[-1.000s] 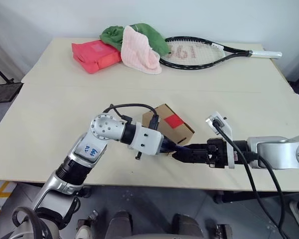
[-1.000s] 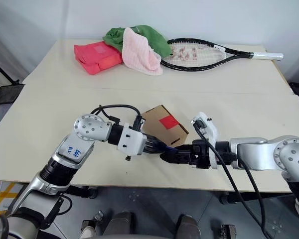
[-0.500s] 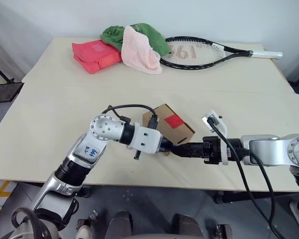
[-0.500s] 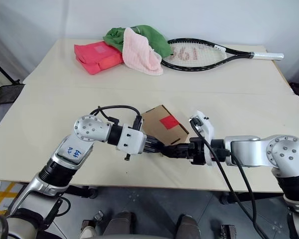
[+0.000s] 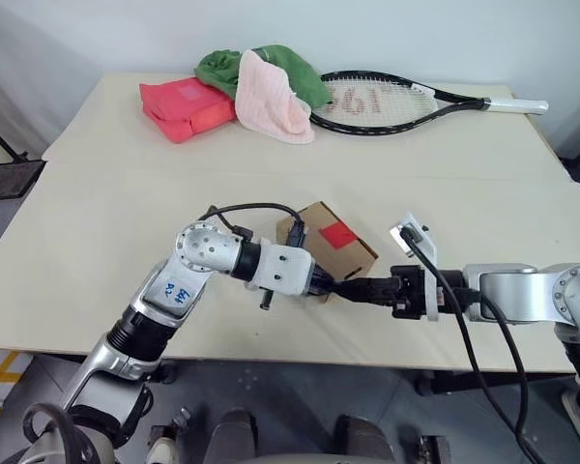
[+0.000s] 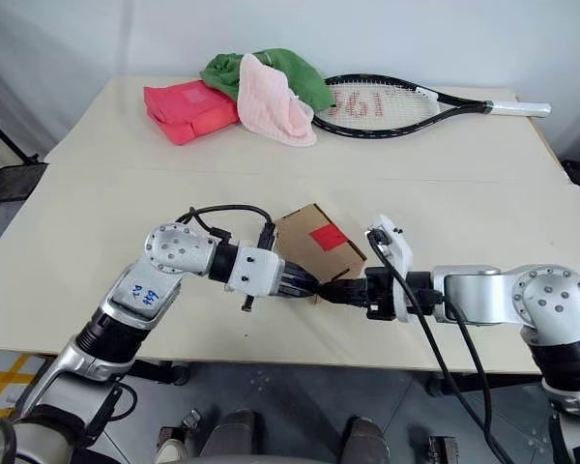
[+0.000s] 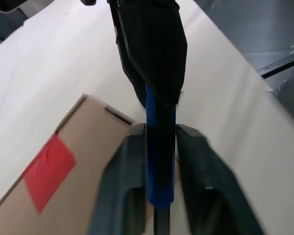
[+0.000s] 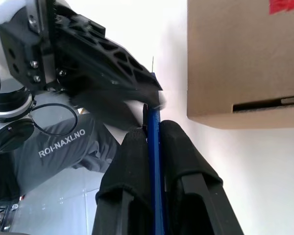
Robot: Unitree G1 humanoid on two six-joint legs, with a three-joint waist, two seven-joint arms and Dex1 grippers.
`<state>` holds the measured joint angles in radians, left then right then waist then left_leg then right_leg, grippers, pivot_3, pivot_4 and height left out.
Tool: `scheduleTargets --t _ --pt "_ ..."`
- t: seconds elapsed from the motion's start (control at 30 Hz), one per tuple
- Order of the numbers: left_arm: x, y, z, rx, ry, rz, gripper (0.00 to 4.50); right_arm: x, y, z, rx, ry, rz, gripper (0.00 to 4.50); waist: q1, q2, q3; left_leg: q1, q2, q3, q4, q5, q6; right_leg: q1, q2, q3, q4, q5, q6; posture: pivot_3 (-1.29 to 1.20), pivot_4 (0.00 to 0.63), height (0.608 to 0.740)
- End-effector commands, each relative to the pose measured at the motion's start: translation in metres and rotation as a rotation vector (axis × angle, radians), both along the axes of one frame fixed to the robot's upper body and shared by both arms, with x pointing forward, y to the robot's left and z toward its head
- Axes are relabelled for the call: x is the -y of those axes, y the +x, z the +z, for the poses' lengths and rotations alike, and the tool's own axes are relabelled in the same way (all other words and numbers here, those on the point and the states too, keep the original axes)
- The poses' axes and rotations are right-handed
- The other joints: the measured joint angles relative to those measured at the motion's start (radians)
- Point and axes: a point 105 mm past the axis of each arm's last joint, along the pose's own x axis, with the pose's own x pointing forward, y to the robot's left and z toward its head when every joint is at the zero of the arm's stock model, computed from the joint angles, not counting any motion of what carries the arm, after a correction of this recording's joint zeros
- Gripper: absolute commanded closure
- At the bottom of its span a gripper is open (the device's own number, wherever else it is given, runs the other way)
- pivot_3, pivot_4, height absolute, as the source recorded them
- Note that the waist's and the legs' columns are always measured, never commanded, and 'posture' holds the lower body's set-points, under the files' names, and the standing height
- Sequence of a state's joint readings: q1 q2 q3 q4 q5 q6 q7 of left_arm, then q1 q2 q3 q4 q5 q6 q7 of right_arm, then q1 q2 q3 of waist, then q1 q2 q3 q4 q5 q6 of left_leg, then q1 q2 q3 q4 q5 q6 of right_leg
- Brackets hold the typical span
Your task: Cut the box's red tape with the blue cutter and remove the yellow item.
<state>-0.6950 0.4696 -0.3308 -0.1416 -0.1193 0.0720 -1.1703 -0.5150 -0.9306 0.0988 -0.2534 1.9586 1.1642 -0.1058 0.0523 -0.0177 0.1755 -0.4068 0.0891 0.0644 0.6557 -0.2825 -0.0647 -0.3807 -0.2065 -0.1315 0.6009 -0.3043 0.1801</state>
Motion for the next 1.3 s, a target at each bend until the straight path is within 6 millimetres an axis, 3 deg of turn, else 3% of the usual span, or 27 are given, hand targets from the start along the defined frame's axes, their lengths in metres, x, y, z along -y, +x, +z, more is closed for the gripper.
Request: scheduleTargets --t 0.03,0.1,0.23,0.33,0.4,0.47,0.6,0.73,0.9,1.17,1.3 --pt "-0.019 -0.014 0.034 -0.053 -0.129 -0.049 2.29 0.006 -0.015 0.024 0.085 0.034 0.073 4.41 -0.001 0.001 0.0 0.0 0.0 0.0 0.0 0.0 0.0 0.0 0.0 0.0 0.0 0.0 0.0 0.0 0.15 0.74" --pt "-0.038 -0.014 0.047 -0.126 -0.173 -0.025 2.26 0.012 -0.024 0.03 0.105 0.039 0.108 4.41 -0.003 0.002 0.001 0.0 0.0 0.0 -0.001 0.0 0.0 -0.001 0.0 0.0 0.001 0.0 0.0 0.0 0.15 0.74" --pt "-0.084 0.014 0.066 -0.247 -0.326 0.19 2.26 0.033 -0.036 0.047 0.176 0.021 0.077 4.41 -0.005 0.002 0.001 0.0 0.0 0.0 -0.002 0.0 0.0 -0.002 0.0 0.001 0.002 0.0 0.0 0.0 0.15 0.74" --pt "-0.12 0.035 0.055 -0.337 -0.406 0.359 2.26 0.055 -0.042 0.056 0.242 -0.053 -0.026 4.41 -0.001 0.002 0.001 0.0 0.0 0.0 -0.002 0.0 0.0 -0.002 0.0 0.001 0.001 0.0 0.0 0.0 0.15 0.74" --pt "-0.142 0.047 0.034 -0.422 -0.457 0.468 2.67 0.074 -0.043 0.065 0.312 -0.104 -0.141 4.41 0.002 0.002 0.001 0.0 0.0 0.0 -0.001 0.0 0.0 -0.002 0.0 0.001 0.002 0.0 0.0 0.0 0.15 0.74" --pt "-0.149 0.051 0.018 -0.46 -0.448 0.513 3.16 0.088 -0.045 0.073 0.399 -0.136 -0.205 4.41 0.004 0.002 0.001 0.0 0.0 0.0 -0.001 0.0 0.0 -0.001 0.0 0.0 0.002 0.0 0.0 0.0 0.15 0.74" --pt "-0.135 0.058 -0.001 -0.545 -0.495 0.535 4.42 0.129 -0.039 0.079 0.581 -0.235 -0.417 4.41 0.019 -0.002 0.002 0.0 0.0 0.0 -0.001 0.0 0.0 -0.001 0.0 0.0 0.001 0.0 0.0 0.0 0.15 0.74" --pt "-0.105 0.056 -0.003 -0.568 -0.509 0.463 4.5 0.136 -0.041 0.063 0.612 -0.354 -0.395 4.41 0.023 -0.002 0.002 0.0 0.0 0.0 0.0 0.0 0.0 0.0 0.0 0.001 0.001 0.001 0.001 0.0 0.15 0.74" --pt "-0.063 0.064 0.01 -0.531 -0.436 0.412 4.5 0.108 -0.023 0.069 0.65 -0.34 -0.313 4.41 0.004 -0.002 0.002 0.001 0.0 0.0 0.001 0.0 0.0 0.0 0.0 0.001 0.002 0.001 0.0 0.0 0.15 0.74" --pt "-0.038 0.076 0.008 -0.418 -0.199 0.407 4.5 0.07 0.006 0.091 0.523 -0.405 -0.216 4.41 -0.027 0.0 0.003 0.002 0.0 0.0 -0.004 0.0 0.0 -0.001 0.0 0.0 -0.001 0.001 0.001 0.0 0.15 0.74" --pt "-0.03 0.083 0.005 -0.386 -0.151 0.429 4.5 0.05 0.031 0.094 0.449 -0.4 -0.22 4.41 -0.032 -0.001 0.003 0.0 0.0 0.002 -0.005 0.0 0.0 -0.003 0.0 0.001 -0.003 0.001 0.001 0.0 0.15 0.74"
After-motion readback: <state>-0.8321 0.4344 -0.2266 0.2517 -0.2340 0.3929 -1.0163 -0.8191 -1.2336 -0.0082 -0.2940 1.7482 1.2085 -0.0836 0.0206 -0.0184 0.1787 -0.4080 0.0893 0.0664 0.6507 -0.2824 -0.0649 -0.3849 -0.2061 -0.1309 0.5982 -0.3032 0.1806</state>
